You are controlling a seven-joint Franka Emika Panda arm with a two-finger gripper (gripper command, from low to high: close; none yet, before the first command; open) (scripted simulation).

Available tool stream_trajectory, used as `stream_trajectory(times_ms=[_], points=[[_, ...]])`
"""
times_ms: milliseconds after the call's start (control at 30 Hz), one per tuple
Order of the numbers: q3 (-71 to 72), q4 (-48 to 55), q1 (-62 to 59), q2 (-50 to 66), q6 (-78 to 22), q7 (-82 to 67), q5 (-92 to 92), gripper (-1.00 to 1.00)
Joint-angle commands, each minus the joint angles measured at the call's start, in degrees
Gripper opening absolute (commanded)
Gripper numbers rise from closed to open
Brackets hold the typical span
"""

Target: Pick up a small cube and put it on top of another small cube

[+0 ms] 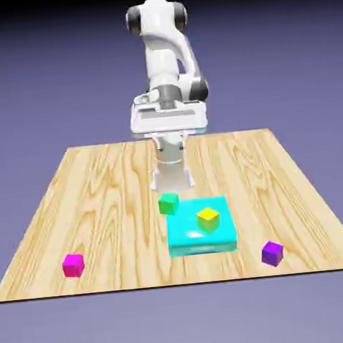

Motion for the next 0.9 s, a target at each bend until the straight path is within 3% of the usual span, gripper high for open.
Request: stream_trajectory(times_ms=[0,867], points=[[0.1,1.7,0.4,2.1,-1.9,1.0,1.0,0.00],[2.2,46.9,9.5,56.1,-50.9,28.0,27.3,0.00]])
